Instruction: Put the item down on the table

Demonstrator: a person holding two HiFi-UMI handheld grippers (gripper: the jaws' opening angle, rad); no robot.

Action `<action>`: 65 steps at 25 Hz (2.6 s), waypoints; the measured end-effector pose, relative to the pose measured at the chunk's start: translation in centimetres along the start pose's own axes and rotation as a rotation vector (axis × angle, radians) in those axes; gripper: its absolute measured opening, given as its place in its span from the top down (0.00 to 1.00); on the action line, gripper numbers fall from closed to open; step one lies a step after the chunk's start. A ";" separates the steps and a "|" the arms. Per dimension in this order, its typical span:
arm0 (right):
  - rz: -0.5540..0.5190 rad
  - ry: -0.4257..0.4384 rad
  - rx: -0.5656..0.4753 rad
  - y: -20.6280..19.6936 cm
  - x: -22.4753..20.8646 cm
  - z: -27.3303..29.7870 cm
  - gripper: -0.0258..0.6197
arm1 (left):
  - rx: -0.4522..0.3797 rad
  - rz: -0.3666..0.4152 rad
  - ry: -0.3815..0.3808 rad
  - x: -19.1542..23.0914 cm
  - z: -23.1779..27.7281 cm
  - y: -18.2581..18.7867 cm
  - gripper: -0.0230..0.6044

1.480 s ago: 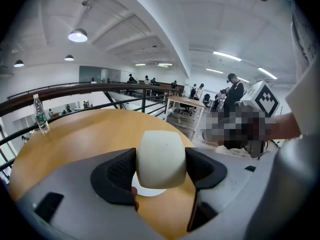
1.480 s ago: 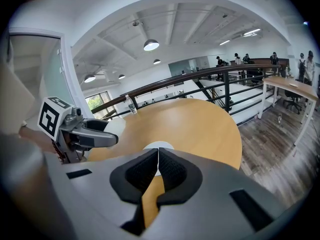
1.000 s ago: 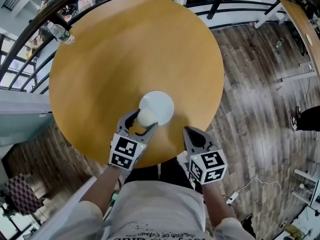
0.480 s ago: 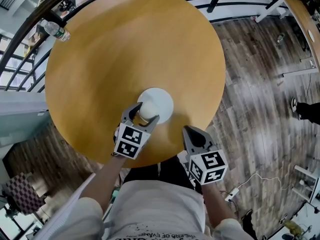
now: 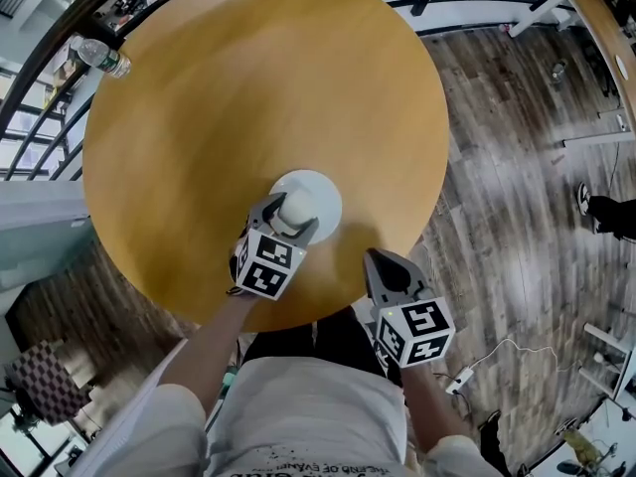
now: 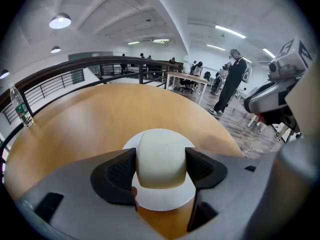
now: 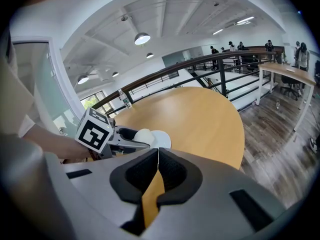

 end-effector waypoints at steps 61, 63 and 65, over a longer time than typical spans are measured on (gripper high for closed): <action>0.019 0.025 0.006 0.0 -1.4 0.6 0.92 | 0.137 0.022 -0.003 -0.1 2.8 -0.2 0.44; 0.017 0.028 0.004 0.0 -1.3 0.5 0.92 | 0.118 0.009 -0.011 -0.2 2.4 0.0 0.43; 0.015 0.035 0.000 0.2 -1.1 0.3 0.92 | 0.109 0.005 -0.011 -0.3 2.0 0.3 0.42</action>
Point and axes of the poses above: the fingertips, and each gripper's own axes: z forward along the fingers, x to its left, y out of its top, the point moved 3 cm from there along -z, backward along the fingers, and after that the axes turned 3 degrees about x, right-handed, at the moved point
